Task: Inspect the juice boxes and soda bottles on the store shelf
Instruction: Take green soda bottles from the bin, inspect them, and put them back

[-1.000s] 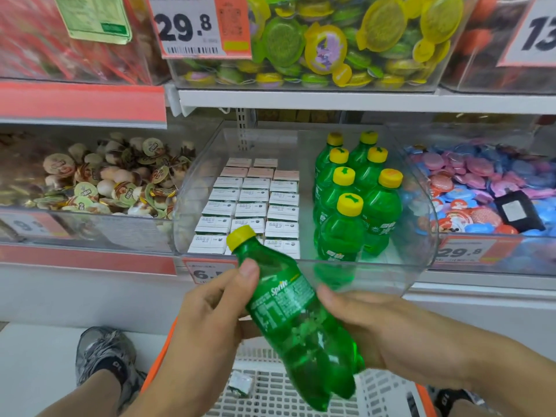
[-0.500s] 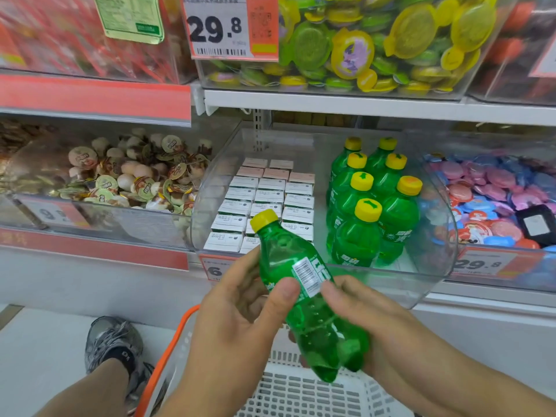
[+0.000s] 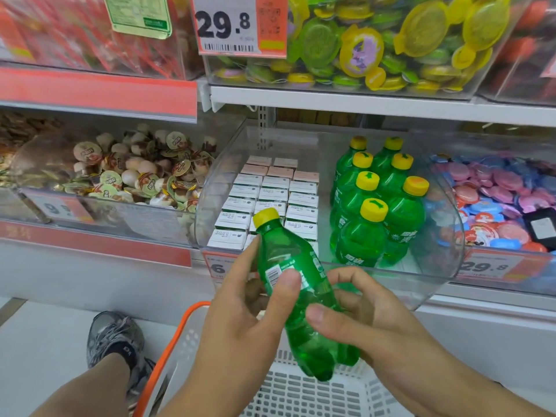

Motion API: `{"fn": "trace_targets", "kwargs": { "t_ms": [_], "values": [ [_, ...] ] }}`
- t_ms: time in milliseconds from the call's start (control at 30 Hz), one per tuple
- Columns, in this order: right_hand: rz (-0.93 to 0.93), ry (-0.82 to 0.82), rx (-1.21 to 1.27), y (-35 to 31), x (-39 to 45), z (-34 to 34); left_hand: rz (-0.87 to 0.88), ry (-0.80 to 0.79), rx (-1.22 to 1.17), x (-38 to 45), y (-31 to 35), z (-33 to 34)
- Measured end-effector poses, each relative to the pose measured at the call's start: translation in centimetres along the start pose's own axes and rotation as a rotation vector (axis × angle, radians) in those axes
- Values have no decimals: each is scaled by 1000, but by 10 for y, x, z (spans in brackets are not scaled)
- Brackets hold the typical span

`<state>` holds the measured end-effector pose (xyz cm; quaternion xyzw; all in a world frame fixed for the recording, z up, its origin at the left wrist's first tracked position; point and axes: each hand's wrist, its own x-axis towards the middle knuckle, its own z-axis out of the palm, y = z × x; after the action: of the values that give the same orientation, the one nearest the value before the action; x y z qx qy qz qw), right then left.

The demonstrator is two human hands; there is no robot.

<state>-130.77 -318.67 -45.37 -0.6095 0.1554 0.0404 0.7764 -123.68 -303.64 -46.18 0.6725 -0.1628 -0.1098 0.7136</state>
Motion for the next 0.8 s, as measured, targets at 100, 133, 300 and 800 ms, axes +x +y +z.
{"fn": "trace_targets", "kwargs": {
  "t_ms": [100,133,300,800],
  "values": [
    [-3,-33,62,2,2,4,22,96,-116,0,-2,1],
    [26,-41,133,2,3,7,36,114,-135,0,-2,1],
    [149,-54,390,5,11,16,98,129,-39,-6,-6,5],
    [136,-153,264,3,14,13,79,195,-78,-3,0,-1]
  ]
}}
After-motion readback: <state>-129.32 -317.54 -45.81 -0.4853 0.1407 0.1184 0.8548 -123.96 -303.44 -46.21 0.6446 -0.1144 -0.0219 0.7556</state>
